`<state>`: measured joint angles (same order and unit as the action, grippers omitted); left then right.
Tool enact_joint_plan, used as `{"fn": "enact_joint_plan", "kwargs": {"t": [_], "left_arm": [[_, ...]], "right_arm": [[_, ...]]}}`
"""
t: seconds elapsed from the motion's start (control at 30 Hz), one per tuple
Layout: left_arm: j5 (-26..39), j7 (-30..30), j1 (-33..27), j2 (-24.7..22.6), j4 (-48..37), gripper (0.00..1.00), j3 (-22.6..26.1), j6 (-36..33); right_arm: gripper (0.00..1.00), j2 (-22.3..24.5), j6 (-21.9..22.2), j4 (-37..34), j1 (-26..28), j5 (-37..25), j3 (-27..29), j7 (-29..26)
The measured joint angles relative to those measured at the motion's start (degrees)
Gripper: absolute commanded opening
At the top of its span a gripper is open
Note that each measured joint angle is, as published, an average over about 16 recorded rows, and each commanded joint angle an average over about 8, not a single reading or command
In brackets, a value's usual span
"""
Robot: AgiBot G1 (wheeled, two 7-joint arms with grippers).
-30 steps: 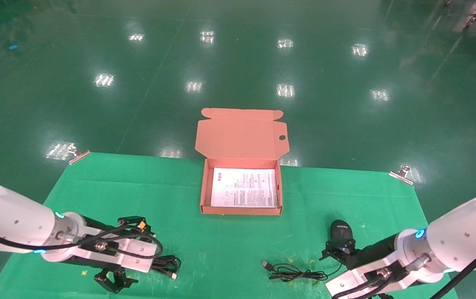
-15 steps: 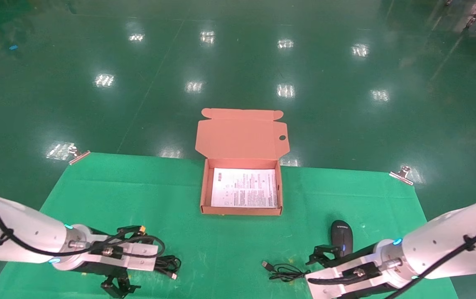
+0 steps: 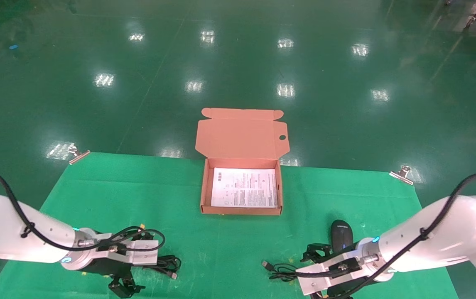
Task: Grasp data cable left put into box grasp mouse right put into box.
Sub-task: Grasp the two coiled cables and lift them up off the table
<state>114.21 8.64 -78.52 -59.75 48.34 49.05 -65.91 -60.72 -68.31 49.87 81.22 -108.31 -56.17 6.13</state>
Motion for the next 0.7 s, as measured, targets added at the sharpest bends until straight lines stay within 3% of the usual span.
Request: {"fn": "enact_joint_plan", "kwargs": {"t": [0.2, 0.23, 0.27, 0.47, 0.53, 0.7], "left_arm": [[-0.63, -1.79, -0.27, -1.27, -5.01, 0.99, -0.48, 2.10], [-0.71, -2.02, -0.31, -1.41, -5.61, 0.87, -0.55, 2.40], [-0.82, -2.27, -0.34, -1.56, -6.23, 0.74, -0.64, 2.70], [-1.42, -3.24, -0.41, -2.08, -8.82, 0.00, -1.11, 4.03], [-1.63, -3.42, -0.42, -2.15, -9.31, 0.00, -1.25, 4.28], [-1.99, -3.64, -0.40, -2.17, -9.86, 0.00, -1.48, 4.54]], "right_arm": [[1.00, -2.40, 3.08, -4.97, -0.05, -1.38, -0.50, 2.62], [1.00, -2.70, 3.56, -5.65, -0.06, -1.51, -0.52, 2.94], [0.95, -3.00, 4.07, -6.36, -0.08, -1.66, -0.54, 3.28], [0.20, -4.29, 6.66, -9.54, -0.21, -2.26, -0.53, 4.63], [0.00, -4.51, 7.22, -10.18, -0.26, -2.28, -0.46, 4.82], [0.00, -4.71, 7.88, -10.83, -0.35, -2.25, -0.33, 5.07]]}}
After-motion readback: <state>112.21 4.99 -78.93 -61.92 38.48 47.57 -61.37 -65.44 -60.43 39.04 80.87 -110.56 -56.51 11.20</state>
